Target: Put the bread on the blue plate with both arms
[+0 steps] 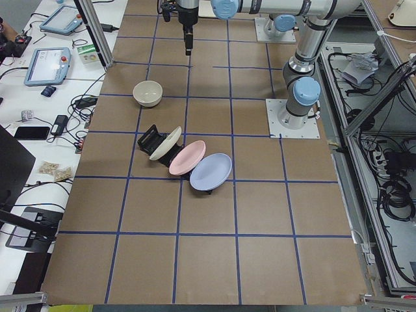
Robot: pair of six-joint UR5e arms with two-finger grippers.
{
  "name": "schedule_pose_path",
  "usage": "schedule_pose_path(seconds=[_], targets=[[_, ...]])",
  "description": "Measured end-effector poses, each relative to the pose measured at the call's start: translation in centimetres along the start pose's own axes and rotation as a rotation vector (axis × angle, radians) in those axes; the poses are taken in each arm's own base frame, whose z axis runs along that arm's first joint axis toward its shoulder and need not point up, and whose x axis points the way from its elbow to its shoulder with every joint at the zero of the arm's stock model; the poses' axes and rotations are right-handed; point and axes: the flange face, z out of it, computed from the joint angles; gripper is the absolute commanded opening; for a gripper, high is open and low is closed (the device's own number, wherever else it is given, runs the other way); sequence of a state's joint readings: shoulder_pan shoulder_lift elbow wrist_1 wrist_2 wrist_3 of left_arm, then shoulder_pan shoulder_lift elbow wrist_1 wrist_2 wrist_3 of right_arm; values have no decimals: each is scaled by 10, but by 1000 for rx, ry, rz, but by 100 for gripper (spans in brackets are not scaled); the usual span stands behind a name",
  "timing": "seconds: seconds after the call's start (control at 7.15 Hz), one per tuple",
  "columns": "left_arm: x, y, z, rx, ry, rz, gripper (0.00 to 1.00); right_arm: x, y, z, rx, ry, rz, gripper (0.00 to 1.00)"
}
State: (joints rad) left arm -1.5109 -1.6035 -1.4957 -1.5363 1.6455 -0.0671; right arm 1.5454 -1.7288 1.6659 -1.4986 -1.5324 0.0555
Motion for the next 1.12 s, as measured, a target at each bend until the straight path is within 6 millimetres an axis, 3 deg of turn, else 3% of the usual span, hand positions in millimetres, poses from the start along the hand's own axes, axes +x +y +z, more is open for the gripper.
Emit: schedule_pose_path(seconds=[1.12], targets=[[-1,1,-1,-1,-4,2,100,8,-5,9,-16,24,16,100]])
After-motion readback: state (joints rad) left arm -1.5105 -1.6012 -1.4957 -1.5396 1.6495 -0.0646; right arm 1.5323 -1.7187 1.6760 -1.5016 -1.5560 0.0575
